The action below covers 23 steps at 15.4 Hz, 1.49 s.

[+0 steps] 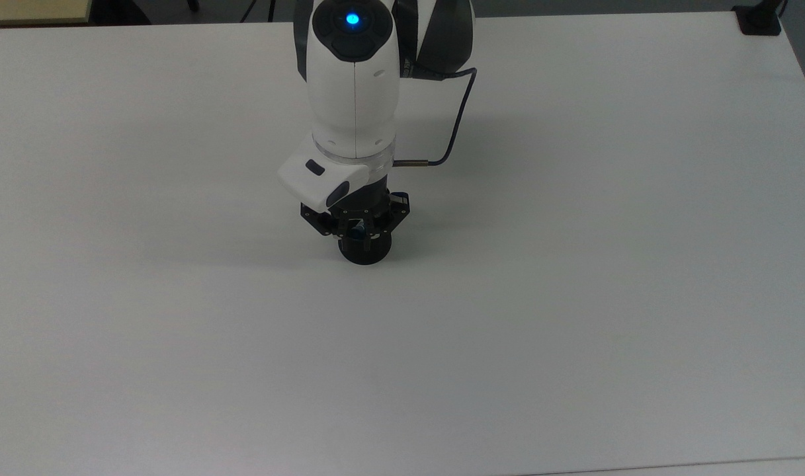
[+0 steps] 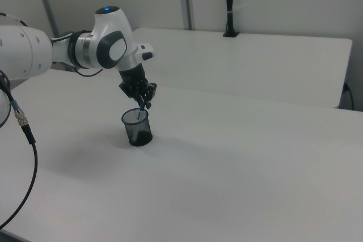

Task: Remove the marker
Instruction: 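Lower the gripper into the cup and close on the blue-capped marker, then lift the marker up out of the cup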

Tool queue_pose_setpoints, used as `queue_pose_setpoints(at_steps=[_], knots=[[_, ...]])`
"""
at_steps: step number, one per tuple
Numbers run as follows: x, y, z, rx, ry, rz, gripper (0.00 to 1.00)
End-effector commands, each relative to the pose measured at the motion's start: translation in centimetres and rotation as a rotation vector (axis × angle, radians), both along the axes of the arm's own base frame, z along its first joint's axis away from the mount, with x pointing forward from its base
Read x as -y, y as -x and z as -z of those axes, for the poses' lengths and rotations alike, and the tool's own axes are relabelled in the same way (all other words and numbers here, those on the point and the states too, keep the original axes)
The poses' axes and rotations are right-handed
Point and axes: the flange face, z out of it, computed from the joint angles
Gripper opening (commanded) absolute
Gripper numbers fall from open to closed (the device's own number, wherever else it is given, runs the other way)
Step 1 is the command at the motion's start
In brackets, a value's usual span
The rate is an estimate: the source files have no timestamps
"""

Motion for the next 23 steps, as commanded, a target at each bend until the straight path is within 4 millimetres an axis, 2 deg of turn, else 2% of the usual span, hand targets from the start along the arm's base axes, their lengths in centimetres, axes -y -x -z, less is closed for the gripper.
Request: queue_pose_setpoints(at_steps=[1, 5, 10, 12, 15, 17, 19, 21, 23], knots=[[-0.2, -0.3, -0.4, 0.021, 0.011, 0.012, 0.23], [-0.3, 0.0, -1.3, 0.025, 0.004, 0.013, 0.22], [0.5, 0.2, -3.7, 0.055, -0.005, 0.028, 0.2], [1.0, 0.1, -6.6, 0.1, -0.018, 0.047, 0.2], [2.7, 0.8, -8.8, 0.067, -0.042, 0.083, 0.2], [4.1, 1.9, -10.8, 0.02, -0.069, 0.106, 0.2], [4.7, 3.7, -13.2, -0.027, -0.1, 0.066, 0.2], [5.4, 5.6, -14.2, -0.113, -0.14, 0.03, 0.2], [5.3, 6.1, -14.7, -0.141, -0.155, 0.026, 0.2]])
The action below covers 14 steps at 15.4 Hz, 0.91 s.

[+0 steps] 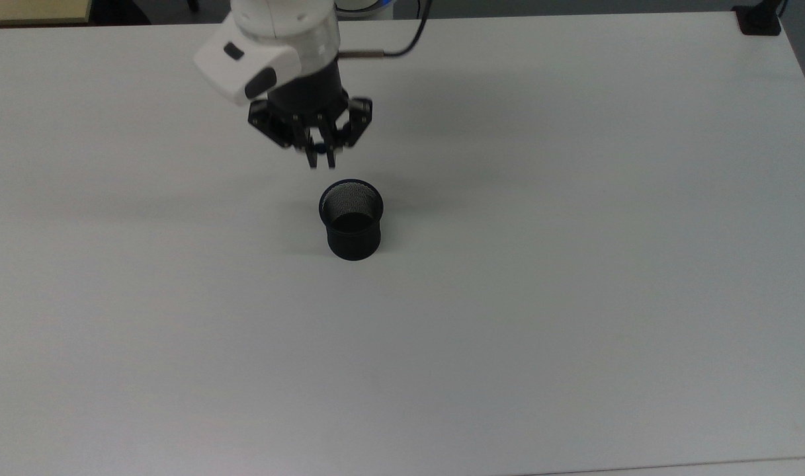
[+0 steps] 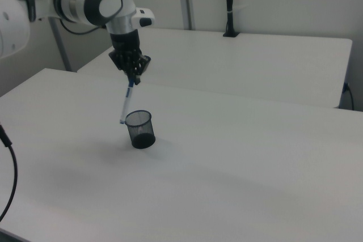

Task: Remove the marker
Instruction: 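Lift the marker up out of the cup, then carry the marker beside the cup and lower it to the table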

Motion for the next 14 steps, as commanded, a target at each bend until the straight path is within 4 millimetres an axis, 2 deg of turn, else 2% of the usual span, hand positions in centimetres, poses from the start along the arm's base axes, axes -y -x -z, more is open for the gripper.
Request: queue_pose_setpoints(at_steps=[1, 6, 8, 12, 14], knots=[[-0.1, 1.8, -1.0, -0.067, -0.043, -0.043, 0.2], [-2.0, 5.2, 3.3, -0.386, -0.054, -0.208, 0.2], [-5.2, 5.6, 7.4, -0.483, -0.042, -0.252, 0.2], [-10.0, 4.6, 18.0, -0.644, 0.005, -0.292, 0.2], [-12.3, 4.7, 20.9, -0.654, 0.028, -0.289, 0.2]])
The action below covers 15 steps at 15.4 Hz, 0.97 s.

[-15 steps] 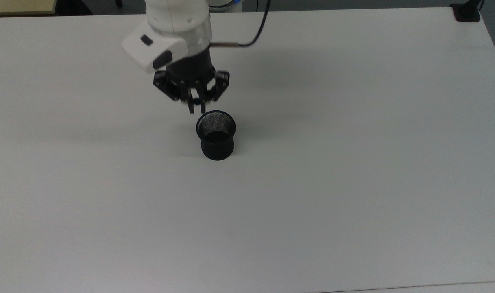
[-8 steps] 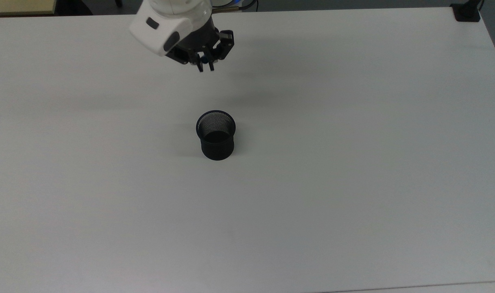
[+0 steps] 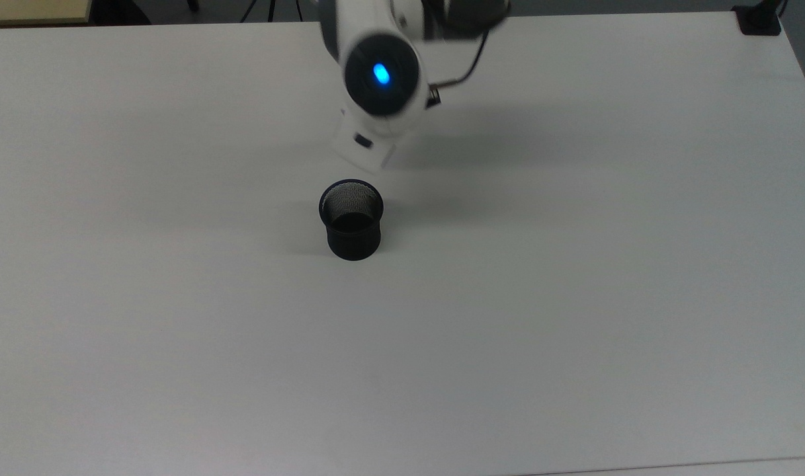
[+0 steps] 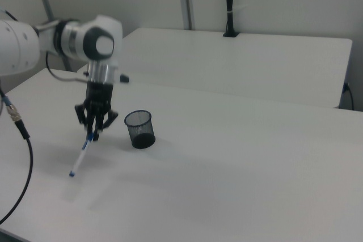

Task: Remove the marker
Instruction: 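Carry the marker beside the cup and lower it to the table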

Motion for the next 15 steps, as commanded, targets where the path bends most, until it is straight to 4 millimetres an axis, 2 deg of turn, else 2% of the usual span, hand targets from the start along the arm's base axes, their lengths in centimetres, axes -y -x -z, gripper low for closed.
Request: queue_pose_setpoints(at_steps=[1, 3, 7, 9, 11, 13, 15], knots=[[-3.9, -0.2, 5.2, -0.026, 0.043, -0.005, 0.2], [-5.1, -0.2, 5.6, -0.008, 0.05, 0.003, 0.2], [-6.1, -1.1, 5.4, 0.068, 0.068, 0.059, 0.2], [-7.8, -1.3, 5.4, 0.114, 0.083, 0.08, 0.21], [-9.2, -1.1, 6.6, 0.119, 0.108, 0.107, 0.24], [-9.7, -1.3, 7.2, 0.132, 0.136, 0.166, 0.25], [-9.8, -1.6, 7.4, 0.146, 0.162, 0.225, 0.33]])
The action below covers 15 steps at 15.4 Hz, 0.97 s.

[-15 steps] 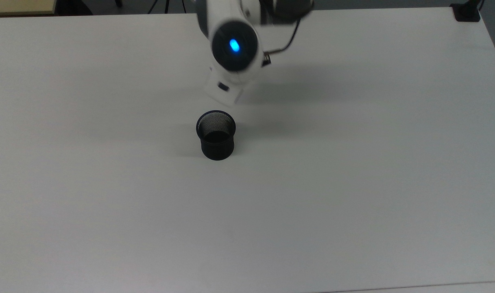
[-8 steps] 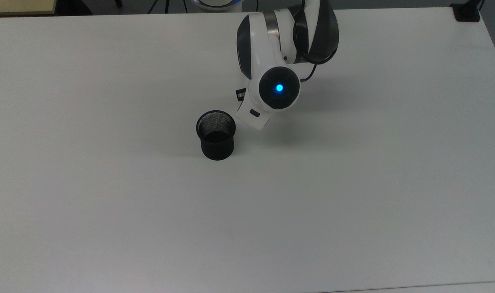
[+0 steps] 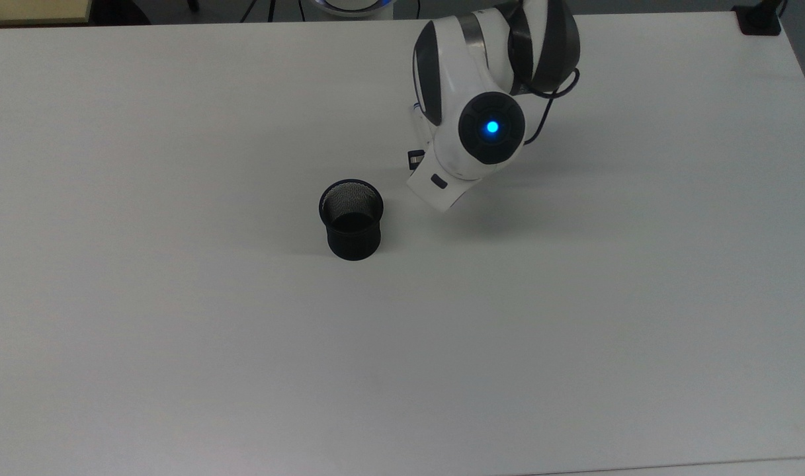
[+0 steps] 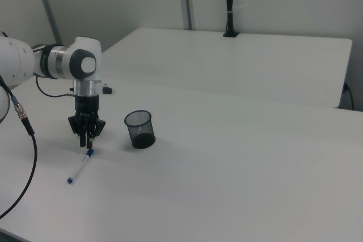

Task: Remove the marker
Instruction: 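Carry the marker beside the cup and lower it to the table, then open the gripper to release the marker on the table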

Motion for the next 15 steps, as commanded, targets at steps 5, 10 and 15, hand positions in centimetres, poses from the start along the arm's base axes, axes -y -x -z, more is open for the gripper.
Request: queue_pose_setpoints(at_steps=[5, 10, 15], knots=[[-0.3, -0.8, -1.9, 0.068, 0.021, 0.093, 0.82], [3.3, -1.2, -11.0, 0.207, 0.026, 0.086, 1.0], [13.7, 0.9, -23.0, 0.324, 0.057, 0.145, 1.0]])
